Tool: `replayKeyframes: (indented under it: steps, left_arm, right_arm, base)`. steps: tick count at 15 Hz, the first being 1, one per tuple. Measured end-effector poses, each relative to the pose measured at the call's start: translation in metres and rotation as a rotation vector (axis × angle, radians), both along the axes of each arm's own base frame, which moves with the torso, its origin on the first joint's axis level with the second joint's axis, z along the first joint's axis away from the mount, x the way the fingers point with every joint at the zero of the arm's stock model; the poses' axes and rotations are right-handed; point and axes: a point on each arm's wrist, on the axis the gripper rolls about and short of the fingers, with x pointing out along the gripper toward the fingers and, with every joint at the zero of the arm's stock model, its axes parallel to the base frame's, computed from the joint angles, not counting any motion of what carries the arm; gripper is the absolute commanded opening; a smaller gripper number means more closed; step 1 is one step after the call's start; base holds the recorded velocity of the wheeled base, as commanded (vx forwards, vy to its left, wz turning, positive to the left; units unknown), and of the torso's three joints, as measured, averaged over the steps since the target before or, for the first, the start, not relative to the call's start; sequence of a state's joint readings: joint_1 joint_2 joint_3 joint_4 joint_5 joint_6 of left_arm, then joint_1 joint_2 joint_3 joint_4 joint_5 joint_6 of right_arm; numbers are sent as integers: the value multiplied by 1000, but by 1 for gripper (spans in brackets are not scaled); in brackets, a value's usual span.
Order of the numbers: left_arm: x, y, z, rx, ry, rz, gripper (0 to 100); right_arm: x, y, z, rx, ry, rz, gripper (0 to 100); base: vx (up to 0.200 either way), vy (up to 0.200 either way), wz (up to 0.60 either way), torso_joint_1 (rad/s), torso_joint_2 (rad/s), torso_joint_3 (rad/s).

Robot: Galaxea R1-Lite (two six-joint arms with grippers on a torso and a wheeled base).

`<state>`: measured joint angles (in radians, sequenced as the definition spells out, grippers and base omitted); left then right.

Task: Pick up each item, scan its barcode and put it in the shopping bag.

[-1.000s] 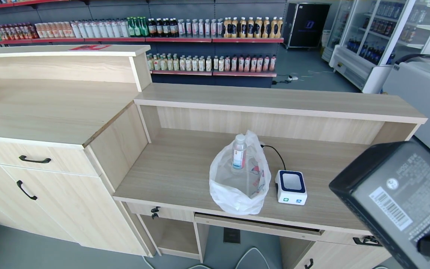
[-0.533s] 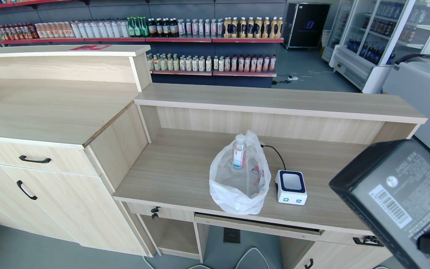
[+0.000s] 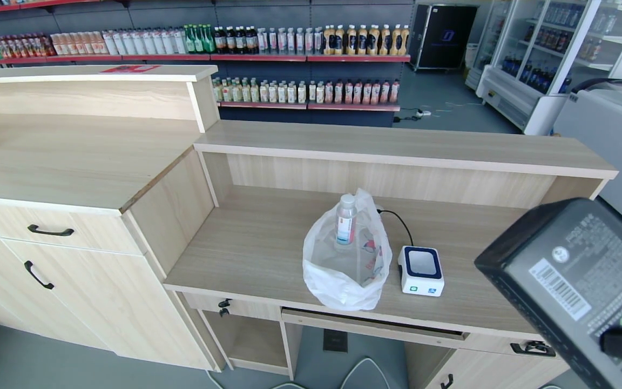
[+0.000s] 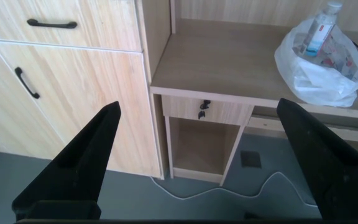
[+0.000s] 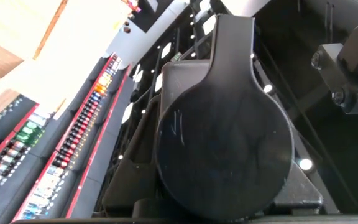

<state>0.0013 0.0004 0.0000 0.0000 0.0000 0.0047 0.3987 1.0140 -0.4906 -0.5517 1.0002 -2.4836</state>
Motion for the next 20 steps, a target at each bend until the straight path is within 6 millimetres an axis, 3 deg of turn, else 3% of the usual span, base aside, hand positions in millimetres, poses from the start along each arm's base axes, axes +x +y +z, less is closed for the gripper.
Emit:
replayKeyframes:
  steps: [2,4,6,9,13,16,20]
  left_arm:
    - [0,0,0,0,0,0,100]
    - [0,0,0,0,0,0,100]
    - [0,0,0,0,0,0,100]
    - [0,0,0,0,0,0,100]
    - [0,0,0,0,0,0,100]
    - [0,0,0,0,0,0,100]
    - [0,0,0,0,0,0,100]
  right_arm:
    - [9,-13,-2,60,274,-183,0]
    - [16,-36,-9,206,597,-472,0]
    - [13,-65,-14,471,872,-774,0]
    - [2,-96,-25,905,1172,-1041,0]
    - [-3,-113,-40,1084,1267,-1192,0]
    - [-5,-115,-45,1213,1376,-1205,0]
    - [6,-118,-35,1662,1322,-1246,0]
  base:
    - [0,0,0,0,0,0]
    - [0,0,0,0,0,0]
    - [0,0,0,0,0,0]
    - [0,0,0,0,0,0]
    - [0,0,0,0,0,0]
    - [0,0,600,1,4,4]
    - [0,0,600,5,1,4]
